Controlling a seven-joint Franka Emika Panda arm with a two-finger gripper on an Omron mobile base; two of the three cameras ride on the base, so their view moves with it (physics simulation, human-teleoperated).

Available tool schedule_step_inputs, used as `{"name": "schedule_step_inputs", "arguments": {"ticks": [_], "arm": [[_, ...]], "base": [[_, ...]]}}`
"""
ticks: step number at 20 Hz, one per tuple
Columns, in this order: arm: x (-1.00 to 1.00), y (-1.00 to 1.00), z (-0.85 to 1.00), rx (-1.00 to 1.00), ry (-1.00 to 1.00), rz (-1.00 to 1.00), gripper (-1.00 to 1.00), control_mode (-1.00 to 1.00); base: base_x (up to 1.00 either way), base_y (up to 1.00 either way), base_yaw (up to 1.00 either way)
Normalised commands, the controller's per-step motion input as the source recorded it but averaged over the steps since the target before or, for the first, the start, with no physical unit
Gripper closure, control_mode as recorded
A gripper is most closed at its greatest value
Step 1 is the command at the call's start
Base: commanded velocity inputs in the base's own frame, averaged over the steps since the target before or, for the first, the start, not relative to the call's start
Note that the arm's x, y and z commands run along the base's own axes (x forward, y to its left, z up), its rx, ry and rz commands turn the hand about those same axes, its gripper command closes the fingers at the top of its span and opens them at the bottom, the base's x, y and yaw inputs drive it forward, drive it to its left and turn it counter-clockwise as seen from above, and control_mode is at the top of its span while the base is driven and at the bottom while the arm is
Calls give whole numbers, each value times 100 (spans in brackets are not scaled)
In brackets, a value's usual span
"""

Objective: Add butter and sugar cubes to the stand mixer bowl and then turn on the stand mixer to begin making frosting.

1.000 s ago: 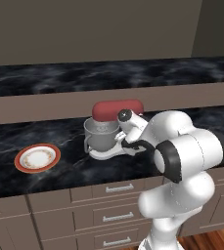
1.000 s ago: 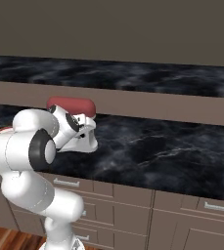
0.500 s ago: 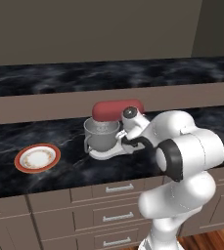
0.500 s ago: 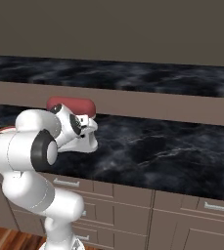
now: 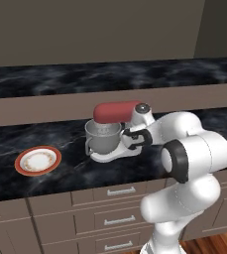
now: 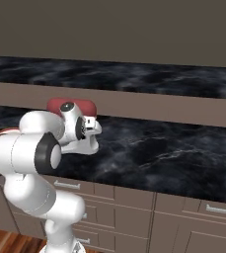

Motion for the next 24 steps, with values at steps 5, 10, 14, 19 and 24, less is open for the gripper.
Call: {"name": "schedule_step_inputs", "arguments": {"ticks": [5, 10, 14, 19, 24], "arm": [[8, -19, 0, 12, 3, 0, 100, -100], [1, -28, 0, 12, 2, 0, 100, -100], [0, -30, 0, 11, 2, 0, 100, -100], [0, -39, 0, 9, 3, 0, 100, -100], [0, -42, 0, 7, 5, 0, 100, -100]], "base": [[0, 0, 0], [0, 0, 0], [0, 0, 0], [0, 0, 0], [0, 0, 0]]}}
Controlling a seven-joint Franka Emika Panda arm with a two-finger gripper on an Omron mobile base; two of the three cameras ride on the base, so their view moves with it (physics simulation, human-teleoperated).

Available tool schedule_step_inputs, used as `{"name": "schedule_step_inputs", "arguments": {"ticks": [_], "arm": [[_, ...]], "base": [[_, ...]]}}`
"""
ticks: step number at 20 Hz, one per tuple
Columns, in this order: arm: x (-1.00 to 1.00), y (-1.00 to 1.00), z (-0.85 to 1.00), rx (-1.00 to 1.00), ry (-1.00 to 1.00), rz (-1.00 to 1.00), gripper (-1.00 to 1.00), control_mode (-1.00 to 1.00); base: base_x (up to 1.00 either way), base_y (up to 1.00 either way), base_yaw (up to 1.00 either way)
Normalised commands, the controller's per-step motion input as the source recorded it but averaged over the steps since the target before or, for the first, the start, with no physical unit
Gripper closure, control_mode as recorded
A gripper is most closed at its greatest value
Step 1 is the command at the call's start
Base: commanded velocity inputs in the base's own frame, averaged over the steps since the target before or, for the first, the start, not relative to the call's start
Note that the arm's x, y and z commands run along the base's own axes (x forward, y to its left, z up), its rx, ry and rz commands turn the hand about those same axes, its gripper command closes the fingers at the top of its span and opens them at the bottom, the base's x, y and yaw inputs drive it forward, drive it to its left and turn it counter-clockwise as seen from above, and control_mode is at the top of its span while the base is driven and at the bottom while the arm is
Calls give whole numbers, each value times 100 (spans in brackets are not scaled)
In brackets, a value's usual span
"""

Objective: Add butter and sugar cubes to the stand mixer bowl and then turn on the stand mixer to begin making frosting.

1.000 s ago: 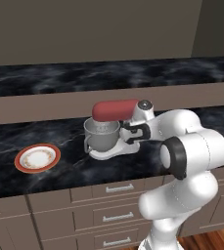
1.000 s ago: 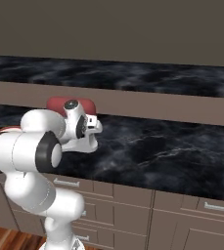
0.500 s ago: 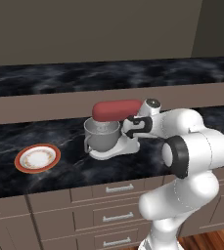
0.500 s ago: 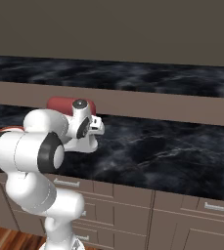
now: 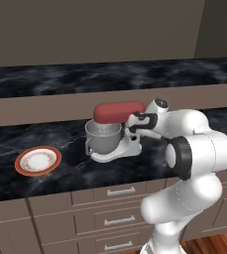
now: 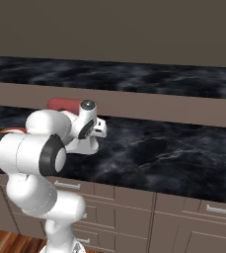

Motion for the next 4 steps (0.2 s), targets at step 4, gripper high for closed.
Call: {"name": "schedule_step_inputs", "arguments": {"ticks": [4], "arm": [[0, -41, 0, 7, 5, 0, 100, -100]], "base": [[0, 0, 0]]}}
